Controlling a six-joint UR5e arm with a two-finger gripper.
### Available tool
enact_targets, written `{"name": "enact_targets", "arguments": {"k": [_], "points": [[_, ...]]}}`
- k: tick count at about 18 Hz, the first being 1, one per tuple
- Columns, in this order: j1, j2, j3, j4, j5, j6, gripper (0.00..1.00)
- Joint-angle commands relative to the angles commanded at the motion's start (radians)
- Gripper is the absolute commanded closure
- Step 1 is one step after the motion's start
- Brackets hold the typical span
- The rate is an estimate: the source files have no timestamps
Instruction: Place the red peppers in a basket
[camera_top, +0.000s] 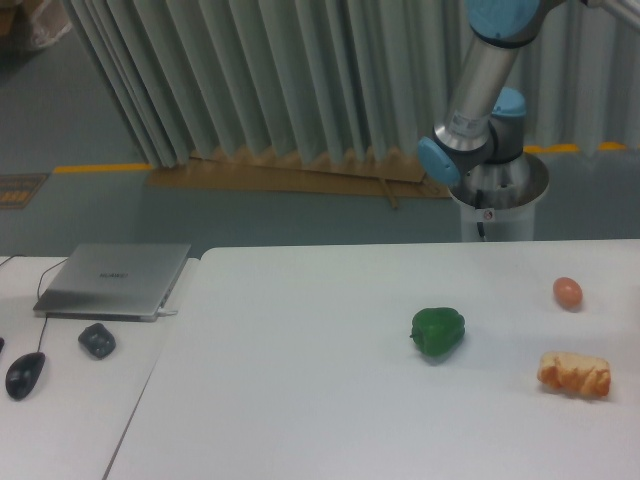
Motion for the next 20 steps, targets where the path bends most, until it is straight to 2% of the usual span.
{"name": "enact_targets", "arguments": {"k": [1,2,3,4,10,12,14,17,20], "points": [[0.000,-0.005,0.000,0.008,0.000,0.003,0.40],[0.002,-0.009,0.002,0.008,-0.002,0.018,0.22],[0.003,-0.009,0.003,0.008,-0.003,0.040,0.09],[0.003,-0.008,0.006,0.008,-0.003,0.060,0.00],[-0.001,0.001,0.017,0.005,-0.011,0.065,0.00],[-0.023,0.005,0.026,-0.001,-0.055,0.036,0.00],[-0.037,0.026,0.025,-0.015,-0.130,-0.082,0.00],[-0.051,0.057,0.023,-0.072,-0.266,-0.249,0.00],[-0.083,0.075,0.021,-0.106,-0.299,-0.290,0.00]]}}
